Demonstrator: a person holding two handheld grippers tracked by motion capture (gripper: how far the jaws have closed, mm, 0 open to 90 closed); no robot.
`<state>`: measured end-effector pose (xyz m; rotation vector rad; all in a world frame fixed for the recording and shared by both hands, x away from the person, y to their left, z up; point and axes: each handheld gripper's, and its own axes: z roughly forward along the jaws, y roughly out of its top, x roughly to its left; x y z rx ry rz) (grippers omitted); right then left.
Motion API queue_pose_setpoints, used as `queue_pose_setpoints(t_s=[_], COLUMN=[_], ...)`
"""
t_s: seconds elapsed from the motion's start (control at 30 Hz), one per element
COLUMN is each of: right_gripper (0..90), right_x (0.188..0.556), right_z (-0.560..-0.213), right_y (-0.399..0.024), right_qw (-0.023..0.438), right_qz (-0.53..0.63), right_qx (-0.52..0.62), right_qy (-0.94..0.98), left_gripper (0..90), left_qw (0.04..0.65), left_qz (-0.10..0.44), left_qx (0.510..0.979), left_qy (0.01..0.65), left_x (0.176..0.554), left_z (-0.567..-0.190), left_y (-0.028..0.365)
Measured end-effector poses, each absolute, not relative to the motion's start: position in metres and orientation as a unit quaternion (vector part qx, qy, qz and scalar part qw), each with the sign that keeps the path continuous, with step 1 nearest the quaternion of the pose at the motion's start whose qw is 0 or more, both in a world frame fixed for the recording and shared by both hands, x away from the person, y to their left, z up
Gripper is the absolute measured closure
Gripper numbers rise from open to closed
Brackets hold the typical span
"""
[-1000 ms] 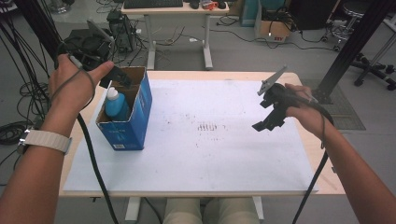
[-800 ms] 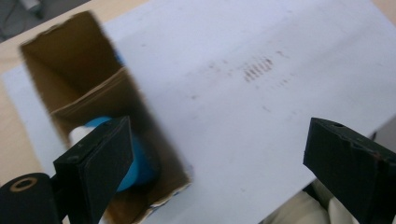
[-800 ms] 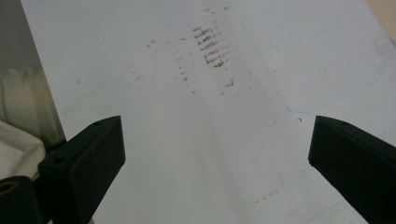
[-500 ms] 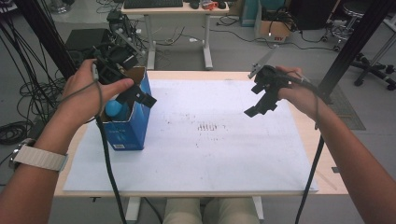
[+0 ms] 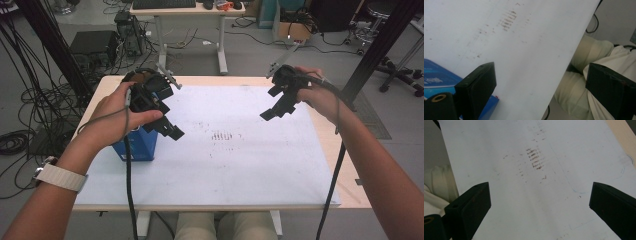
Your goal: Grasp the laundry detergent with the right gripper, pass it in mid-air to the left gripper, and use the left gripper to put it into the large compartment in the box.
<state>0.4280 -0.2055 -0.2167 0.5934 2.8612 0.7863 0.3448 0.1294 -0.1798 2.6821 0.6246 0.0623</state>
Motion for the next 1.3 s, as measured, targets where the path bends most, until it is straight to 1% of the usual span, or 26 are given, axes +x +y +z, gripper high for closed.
queue_pose_setpoints(t_s=[0.43,0.6,1.3], right_gripper=[3.6,3.6,3.6], right_x=[0.428,0.428,0.430], right_z=[-0.217,-0.217,-0.217], right_y=[-0.206,-0.204,-0.207], right_qw=[0.056,0.055,0.061], right_qz=[0.265,0.262,0.269], right_qx=[0.202,0.204,0.190], right_qy=[0.941,0.942,0.942], left_gripper=[10.1,10.1,10.1], left_qw=[0.181,0.174,0.183], left_qz=[0.022,0.020,0.025], left_qx=[0.965,0.967,0.966], left_qy=[0.189,0.186,0.183], left_x=[0.339,0.339,0.340], left_z=[-0.196,-0.199,-0.200], left_y=[0.123,0.123,0.121])
